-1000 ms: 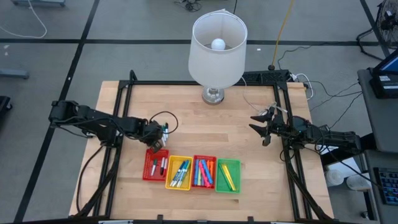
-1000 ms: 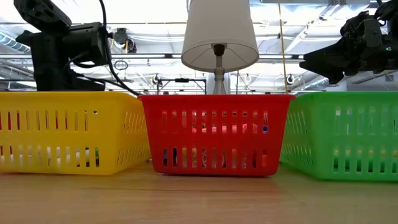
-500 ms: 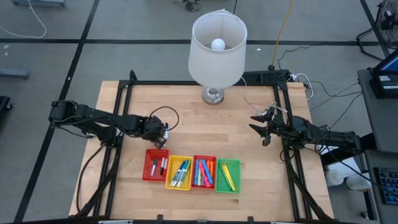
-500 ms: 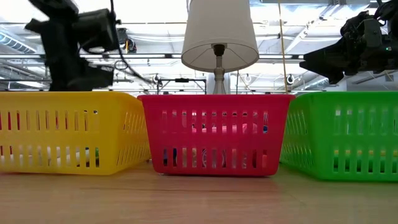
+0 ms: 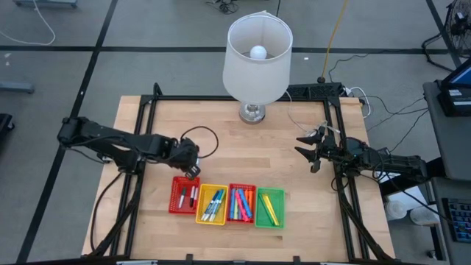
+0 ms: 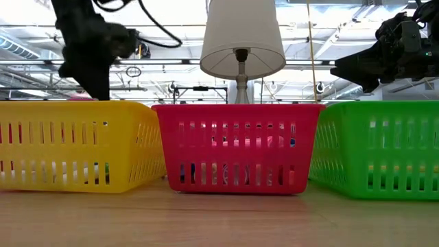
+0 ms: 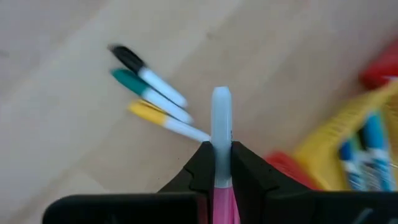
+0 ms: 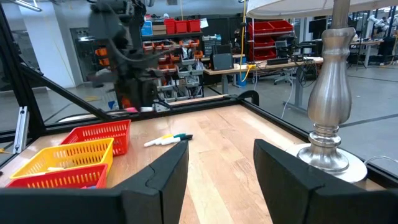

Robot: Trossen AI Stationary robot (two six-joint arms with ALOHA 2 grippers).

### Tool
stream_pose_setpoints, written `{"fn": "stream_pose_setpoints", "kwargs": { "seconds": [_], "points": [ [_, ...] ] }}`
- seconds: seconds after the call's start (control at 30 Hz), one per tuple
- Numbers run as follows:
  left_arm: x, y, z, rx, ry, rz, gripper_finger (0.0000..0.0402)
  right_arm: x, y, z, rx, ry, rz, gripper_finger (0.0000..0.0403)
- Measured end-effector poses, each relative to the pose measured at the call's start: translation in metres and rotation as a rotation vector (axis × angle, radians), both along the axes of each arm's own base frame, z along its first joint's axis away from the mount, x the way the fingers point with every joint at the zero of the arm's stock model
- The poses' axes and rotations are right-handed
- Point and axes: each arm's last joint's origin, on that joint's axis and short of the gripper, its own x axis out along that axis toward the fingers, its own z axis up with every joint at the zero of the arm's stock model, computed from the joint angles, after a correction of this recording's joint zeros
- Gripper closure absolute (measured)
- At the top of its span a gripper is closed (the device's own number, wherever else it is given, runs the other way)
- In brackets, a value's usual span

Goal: Pick & Place Markers
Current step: Put the small pink highlighter into the left red bin

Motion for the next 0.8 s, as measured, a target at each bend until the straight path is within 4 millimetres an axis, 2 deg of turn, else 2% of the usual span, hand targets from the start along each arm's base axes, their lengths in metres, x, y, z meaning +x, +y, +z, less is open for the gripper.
{"fn": "stream_pose_setpoints", "kwargs": {
  "seconds": [0.27, 0.47, 0.8],
  "points": [
    [-0.007, -0.043, 0.003, -0.163, -0.03, 0.118, 0.0365, 0.0, 0.0, 0.0, 0.0, 0.0, 0.0, 0.0234],
    [-0.016, -0.078, -0.002, -0.186, -0.049, 0.21, 0.0357, 0.0, 0.0, 0.0, 0.0, 0.0, 0.0, 0.0234],
    [-0.021, -0.09, -0.003, -0.17, -0.058, 0.19, 0.0354, 0.0, 0.0, 0.0, 0.0, 0.0, 0.0, 0.0234]
  ]
}}
